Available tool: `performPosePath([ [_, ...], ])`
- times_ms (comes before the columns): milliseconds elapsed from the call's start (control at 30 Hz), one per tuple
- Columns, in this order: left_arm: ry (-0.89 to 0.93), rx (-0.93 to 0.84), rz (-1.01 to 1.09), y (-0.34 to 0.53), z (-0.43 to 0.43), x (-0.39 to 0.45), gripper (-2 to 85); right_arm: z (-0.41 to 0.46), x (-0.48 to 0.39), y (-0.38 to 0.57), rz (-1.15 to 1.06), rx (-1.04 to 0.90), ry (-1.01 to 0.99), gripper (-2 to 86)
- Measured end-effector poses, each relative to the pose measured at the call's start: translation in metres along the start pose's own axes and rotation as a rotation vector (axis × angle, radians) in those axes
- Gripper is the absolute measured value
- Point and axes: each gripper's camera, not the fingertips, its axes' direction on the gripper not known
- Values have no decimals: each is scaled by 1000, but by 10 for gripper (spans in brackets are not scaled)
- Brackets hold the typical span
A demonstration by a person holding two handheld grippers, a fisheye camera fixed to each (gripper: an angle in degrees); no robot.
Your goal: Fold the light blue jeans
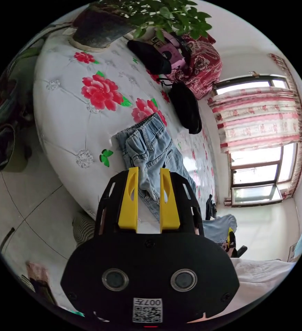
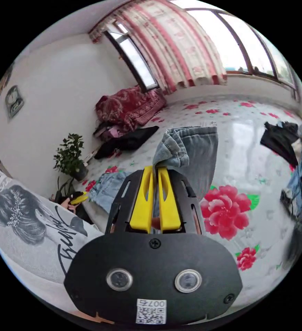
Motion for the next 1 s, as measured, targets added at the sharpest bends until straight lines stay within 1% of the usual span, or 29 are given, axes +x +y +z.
performPosePath([
  [33, 7, 2, -7, -1, 1, -1, 93, 16, -16, -6, -58, -44, -22, 8],
  [67, 19, 4, -19, -2, 3, -3, 99, 54, -46, -11, -147, -138, -55, 11],
  [100, 24, 4, -23, -4, 5, -4, 103, 96, -68, -8, -190, -237, -85, 15],
  [133, 24, 2, -25, -5, 6, -5, 106, 118, -78, -4, -211, -297, -106, 19],
  [167, 23, -1, -34, -7, 8, -7, 110, 163, -93, 7, -248, -444, -134, 26],
  [200, 25, -1, -44, -10, 9, -11, 114, 202, -103, 20, -250, -584, -121, 32],
  [267, 28, 1, -67, -14, 11, -16, 116, 232, -114, 33, -248, -696, -94, 40],
  [367, 31, -7, -81, -21, 15, -23, 117, 217, -124, 31, -255, -630, -130, 44],
  [467, 33, -19, -81, -28, 21, -28, 118, 199, -115, 24, -234, -601, -106, 41],
  [633, 82, 3, -129, -38, 27, -44, 117, 179, -74, 21, -69, -552, -110, 35],
  [700, 121, 7, -144, -44, 30, -52, 98, 165, -55, 24, 12, -500, -113, 33],
  [800, 134, -3, -149, -50, 29, -58, 86, 151, -37, 30, 72, -465, -110, 26],
  [900, 136, 4, -111, -48, 16, -57, 105, 136, -23, 35, 105, -432, -91, 18],
  [1000, 108, 65, -71, -45, -1, -61, 128, 122, -8, 42, 140, -395, -81, 12],
])
